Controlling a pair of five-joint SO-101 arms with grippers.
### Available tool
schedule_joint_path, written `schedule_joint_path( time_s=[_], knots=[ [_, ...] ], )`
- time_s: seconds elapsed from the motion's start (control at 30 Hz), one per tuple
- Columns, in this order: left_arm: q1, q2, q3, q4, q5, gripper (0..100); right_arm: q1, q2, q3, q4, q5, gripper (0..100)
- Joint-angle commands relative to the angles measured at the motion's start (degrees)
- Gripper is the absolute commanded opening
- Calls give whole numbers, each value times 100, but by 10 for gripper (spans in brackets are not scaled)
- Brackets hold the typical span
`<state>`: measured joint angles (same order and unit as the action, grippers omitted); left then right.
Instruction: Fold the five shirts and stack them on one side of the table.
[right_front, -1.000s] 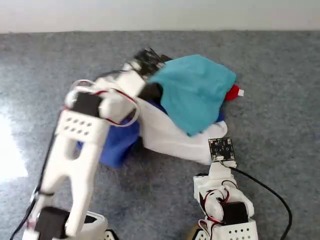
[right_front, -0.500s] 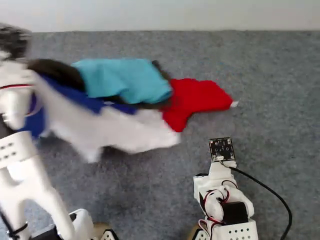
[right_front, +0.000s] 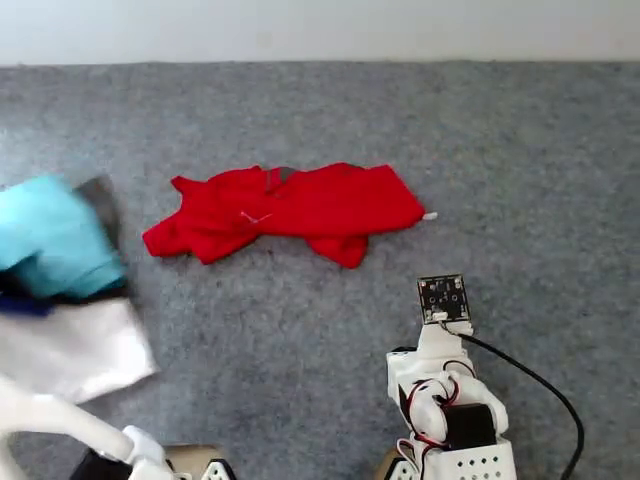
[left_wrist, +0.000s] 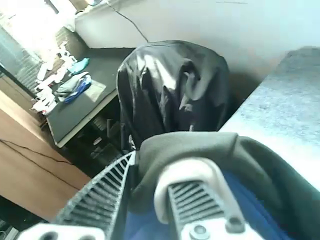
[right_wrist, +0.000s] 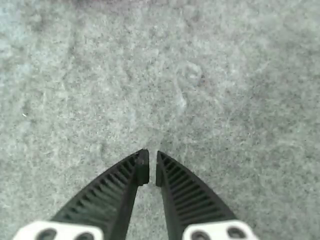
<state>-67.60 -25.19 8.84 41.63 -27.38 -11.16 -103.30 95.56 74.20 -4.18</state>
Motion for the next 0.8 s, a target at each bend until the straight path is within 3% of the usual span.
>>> schedule_joint_path(
  time_s=[0.0, 0.23, 0.43, 0.53, 0.67, 0.77],
  knots=[
    [-193, 167, -224, -273, 53, 13, 4, -22, 88, 40, -53, 39],
    [202, 598, -233, 202, 18, 13, 4, -22, 88, 40, -53, 39],
    [1029, 624, -215, 1160, -1178, 17, 4, -22, 88, 40, -53, 39],
    [1266, 571, -233, 1600, -1591, 96, 4, -22, 88, 40, -53, 39],
    [1275, 571, -224, 1758, -1442, 258, 4, -22, 88, 40, -53, 39],
    [1275, 545, -251, 2066, -1424, 284, 4, -22, 88, 40, -53, 39]
  ],
)
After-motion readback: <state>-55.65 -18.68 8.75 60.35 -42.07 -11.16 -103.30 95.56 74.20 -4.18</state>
